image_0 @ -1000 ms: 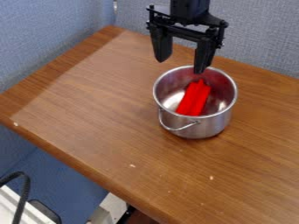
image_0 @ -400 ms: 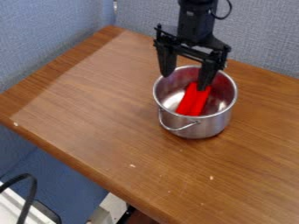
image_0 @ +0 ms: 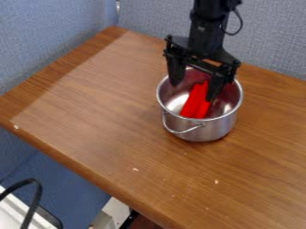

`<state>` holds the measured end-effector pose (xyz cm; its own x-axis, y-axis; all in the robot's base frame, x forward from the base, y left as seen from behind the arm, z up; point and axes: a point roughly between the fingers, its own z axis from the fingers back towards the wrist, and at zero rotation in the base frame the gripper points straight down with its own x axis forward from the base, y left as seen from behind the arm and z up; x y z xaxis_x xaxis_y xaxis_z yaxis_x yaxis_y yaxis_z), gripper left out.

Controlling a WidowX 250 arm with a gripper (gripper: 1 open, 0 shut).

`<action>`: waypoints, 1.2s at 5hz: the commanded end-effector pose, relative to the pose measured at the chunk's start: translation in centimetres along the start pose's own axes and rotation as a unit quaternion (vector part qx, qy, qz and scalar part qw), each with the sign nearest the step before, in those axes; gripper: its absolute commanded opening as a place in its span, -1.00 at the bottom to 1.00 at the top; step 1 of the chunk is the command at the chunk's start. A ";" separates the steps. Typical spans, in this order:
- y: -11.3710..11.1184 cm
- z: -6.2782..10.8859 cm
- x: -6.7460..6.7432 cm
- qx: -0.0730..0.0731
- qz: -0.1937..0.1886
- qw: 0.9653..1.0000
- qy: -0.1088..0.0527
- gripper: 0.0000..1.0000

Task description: Move the red object from the metal pot to the table

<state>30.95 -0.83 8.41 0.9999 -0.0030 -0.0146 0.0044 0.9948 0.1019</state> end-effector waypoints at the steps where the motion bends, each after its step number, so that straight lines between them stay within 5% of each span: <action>1: -0.1 0.1 0.4 0.010 -0.008 1.000 -0.019 1.00; 6: 0.2 -1.7 1.4 0.011 0.006 1.000 -0.014 1.00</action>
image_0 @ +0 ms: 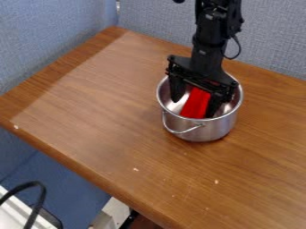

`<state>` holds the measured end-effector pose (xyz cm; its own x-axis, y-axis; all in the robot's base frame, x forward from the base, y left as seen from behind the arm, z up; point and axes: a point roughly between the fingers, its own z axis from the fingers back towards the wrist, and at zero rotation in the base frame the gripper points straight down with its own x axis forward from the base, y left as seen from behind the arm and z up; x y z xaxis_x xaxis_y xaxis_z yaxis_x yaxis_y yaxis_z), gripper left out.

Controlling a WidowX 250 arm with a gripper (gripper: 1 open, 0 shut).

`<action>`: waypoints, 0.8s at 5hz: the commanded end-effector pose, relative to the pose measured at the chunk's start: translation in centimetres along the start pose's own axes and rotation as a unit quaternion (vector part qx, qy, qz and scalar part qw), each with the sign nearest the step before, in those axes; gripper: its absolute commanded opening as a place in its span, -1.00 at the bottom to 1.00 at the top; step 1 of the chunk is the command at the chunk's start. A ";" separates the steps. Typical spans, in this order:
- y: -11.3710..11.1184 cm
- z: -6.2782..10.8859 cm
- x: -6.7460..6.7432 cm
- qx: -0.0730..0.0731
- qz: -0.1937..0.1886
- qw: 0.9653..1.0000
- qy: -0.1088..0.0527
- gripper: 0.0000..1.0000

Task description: Move the red object from the metal pot to the table

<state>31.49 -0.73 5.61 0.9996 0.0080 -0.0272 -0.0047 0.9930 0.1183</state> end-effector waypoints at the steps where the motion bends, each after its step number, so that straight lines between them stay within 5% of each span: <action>1: 0.4 1.1 0.8 -0.001 0.004 1.000 -0.019 1.00; 4: 0.7 1.1 1.1 -0.009 0.010 1.000 -0.013 1.00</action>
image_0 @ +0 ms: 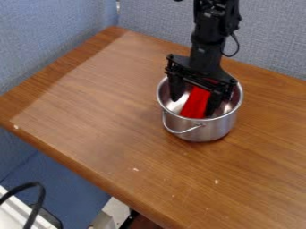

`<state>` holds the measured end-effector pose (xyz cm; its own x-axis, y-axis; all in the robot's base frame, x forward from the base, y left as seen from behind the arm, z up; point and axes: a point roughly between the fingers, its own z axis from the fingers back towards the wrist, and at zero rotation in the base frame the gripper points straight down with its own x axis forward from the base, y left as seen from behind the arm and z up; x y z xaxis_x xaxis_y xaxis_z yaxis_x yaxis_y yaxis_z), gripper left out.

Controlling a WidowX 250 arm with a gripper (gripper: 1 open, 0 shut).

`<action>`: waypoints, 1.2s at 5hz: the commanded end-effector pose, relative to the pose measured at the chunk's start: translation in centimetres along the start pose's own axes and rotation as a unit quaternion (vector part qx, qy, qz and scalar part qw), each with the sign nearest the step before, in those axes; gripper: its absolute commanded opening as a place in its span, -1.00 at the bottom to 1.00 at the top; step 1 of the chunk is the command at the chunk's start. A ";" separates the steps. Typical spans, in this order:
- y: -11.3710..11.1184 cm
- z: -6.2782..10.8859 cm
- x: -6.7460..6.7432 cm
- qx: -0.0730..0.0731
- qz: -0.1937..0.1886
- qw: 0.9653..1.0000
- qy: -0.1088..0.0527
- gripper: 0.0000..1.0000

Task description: Move the red object from the metal pot to the table

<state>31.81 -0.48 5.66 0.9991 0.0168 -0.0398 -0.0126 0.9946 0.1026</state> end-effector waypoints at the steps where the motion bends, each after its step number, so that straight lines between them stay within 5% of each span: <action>1: 0.5 1.0 0.8 -0.003 0.009 1.000 -0.018 1.00; 6: 1.0 0.7 1.3 -0.009 0.019 1.000 -0.013 1.00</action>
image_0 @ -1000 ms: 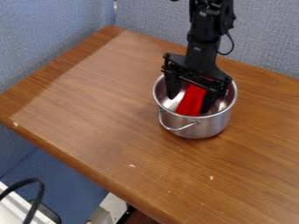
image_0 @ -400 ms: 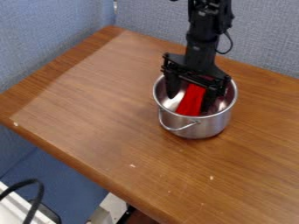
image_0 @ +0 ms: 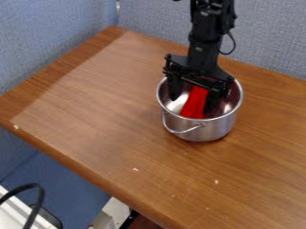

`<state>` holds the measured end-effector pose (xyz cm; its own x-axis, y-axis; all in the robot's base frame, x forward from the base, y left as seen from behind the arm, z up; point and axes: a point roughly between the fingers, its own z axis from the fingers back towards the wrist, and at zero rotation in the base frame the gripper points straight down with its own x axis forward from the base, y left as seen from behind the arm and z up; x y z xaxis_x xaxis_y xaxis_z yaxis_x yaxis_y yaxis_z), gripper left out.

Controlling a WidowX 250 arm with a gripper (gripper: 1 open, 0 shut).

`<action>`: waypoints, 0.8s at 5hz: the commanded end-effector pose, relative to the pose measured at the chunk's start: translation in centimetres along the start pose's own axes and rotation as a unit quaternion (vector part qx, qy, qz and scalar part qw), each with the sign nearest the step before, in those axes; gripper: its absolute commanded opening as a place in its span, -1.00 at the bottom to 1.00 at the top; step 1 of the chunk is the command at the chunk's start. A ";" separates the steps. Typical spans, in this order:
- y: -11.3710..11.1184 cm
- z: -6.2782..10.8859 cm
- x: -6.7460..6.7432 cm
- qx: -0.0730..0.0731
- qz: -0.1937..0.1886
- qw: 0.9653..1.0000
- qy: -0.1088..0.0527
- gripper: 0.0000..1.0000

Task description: Move the red object from the metal pot to the table

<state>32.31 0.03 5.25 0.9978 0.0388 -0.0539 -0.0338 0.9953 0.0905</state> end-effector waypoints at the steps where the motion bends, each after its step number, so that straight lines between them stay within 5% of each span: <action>1: 0.6 1.2 0.8 -0.004 0.010 1.000 -0.020 1.00; 4: 0.8 1.2 1.0 -0.006 0.014 1.000 -0.018 1.00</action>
<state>32.43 0.35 5.21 0.9967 0.0515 -0.0626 -0.0462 0.9954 0.0833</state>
